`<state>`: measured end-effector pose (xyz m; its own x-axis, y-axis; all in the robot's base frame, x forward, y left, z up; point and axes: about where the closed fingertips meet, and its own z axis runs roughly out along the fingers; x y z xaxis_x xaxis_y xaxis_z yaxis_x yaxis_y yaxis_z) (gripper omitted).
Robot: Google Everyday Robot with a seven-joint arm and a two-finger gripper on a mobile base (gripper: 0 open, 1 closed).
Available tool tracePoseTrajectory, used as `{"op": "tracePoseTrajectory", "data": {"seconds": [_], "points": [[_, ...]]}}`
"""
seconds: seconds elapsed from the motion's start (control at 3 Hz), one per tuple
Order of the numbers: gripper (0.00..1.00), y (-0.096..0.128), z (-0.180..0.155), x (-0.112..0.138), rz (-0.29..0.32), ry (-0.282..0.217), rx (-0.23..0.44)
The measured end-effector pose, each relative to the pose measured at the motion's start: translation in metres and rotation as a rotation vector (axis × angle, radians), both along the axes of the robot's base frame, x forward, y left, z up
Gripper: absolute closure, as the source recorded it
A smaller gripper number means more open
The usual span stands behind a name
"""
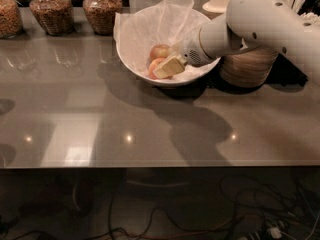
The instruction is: Pick apple from white bowl
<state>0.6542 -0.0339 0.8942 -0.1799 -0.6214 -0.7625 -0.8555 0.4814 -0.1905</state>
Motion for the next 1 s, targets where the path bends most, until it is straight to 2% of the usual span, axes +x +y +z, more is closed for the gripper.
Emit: {"op": "tracePoseTrajectory", "data": {"seconds": [1.0], "points": [[0.33, 0.003, -0.023, 0.012, -0.032, 0.042, 0.005]]}}
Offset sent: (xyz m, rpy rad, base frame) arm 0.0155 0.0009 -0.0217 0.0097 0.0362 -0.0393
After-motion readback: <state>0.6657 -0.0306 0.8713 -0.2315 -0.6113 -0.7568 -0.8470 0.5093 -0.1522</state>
